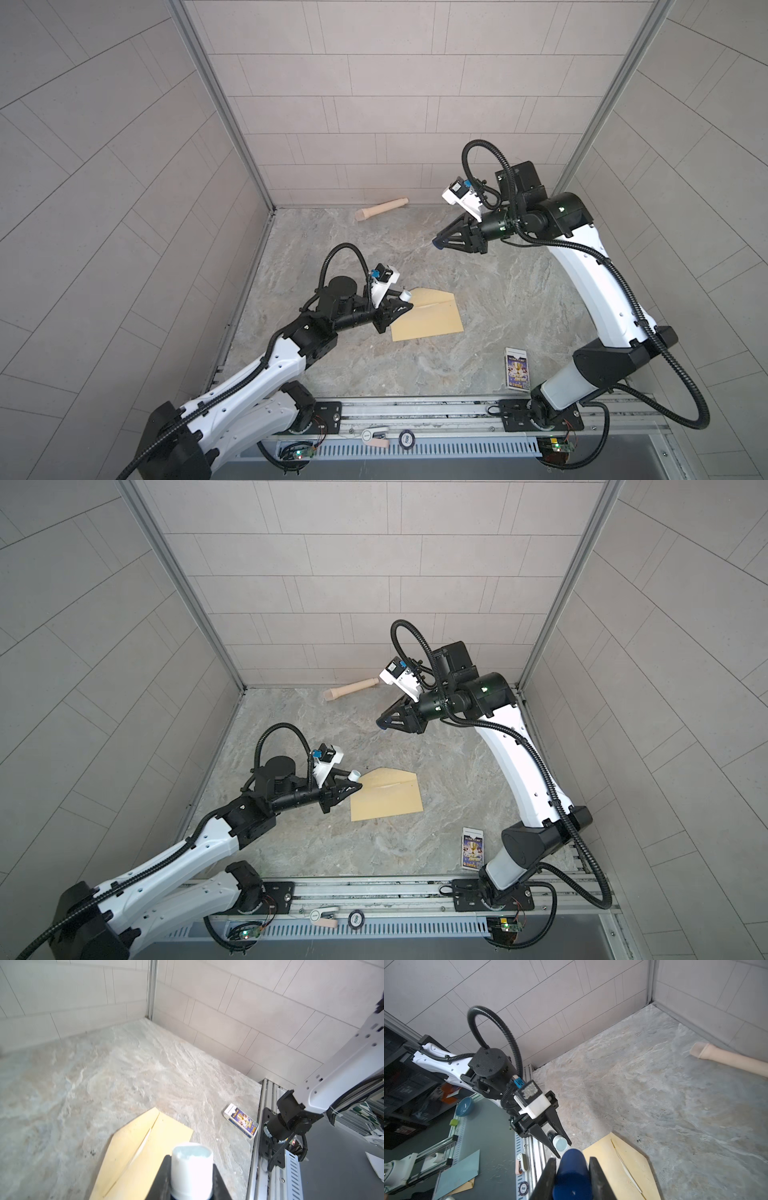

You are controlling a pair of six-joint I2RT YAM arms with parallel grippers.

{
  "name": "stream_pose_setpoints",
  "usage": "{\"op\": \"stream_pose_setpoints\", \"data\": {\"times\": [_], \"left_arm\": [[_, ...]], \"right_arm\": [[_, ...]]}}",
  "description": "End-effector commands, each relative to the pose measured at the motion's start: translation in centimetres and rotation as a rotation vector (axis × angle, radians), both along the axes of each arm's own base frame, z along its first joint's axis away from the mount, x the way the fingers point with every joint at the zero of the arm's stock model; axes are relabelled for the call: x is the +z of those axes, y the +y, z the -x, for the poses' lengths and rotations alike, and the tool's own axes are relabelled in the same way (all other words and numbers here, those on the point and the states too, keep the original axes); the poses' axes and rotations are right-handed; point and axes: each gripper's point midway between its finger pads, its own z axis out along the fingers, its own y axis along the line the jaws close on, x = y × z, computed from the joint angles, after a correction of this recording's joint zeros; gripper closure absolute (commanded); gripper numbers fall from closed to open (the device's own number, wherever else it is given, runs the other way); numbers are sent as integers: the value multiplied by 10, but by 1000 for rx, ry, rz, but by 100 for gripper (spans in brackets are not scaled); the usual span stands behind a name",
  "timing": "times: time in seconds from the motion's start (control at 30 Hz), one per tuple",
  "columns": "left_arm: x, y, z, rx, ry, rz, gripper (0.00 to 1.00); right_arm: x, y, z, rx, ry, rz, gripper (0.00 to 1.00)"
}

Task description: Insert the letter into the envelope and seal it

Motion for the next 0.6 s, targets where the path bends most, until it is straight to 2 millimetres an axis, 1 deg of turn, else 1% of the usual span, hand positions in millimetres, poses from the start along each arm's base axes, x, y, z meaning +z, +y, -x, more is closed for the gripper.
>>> {"op": "stream_pose_setpoints", "data": {"times": [0.0,0.03,0.07,0.1,0.13,0.17,0.2,0.23,0.27,0.3,0.37,0.43,0.5,0.57], "left_arm": [[19,1,0,4,-9,53,100],[23,2,-3,24,-12,56,100],[28,4,-8,54,-16,61,100],[30,7,-13,93,-16,64,100],[32,12,-20,150,-6,79,100],[35,14,-26,192,0,116,100],[39,13,-28,200,7,160,100],[38,13,-30,215,26,191,100],[37,13,-32,235,55,217,100],[36,13,-34,248,78,228,100],[32,11,-35,254,97,237,100],[25,14,-38,284,124,239,100],[24,10,-38,265,122,274,100],[20,6,-36,239,126,281,100]], "right_arm": [[-7,-8,-4,-77,15,45,100],[-23,-22,-19,-213,67,98,100],[-46,-42,-39,-387,93,162,100],[-76,-62,-55,-543,137,190,100],[-113,-85,-71,-713,193,199,100],[-152,-106,-78,-863,260,197,100],[-182,-122,-79,-955,293,214,100],[-211,-136,-76,-1021,323,239,100],[-235,-149,-71,-1087,335,282,100],[-253,-158,-67,-1130,341,324,100],[-282,-172,-57,-1193,343,380,100],[-306,-182,-48,-1244,347,419,100],[-327,-189,-39,-1280,376,452,100],[-345,-192,-30,-1298,413,459,94]]}}
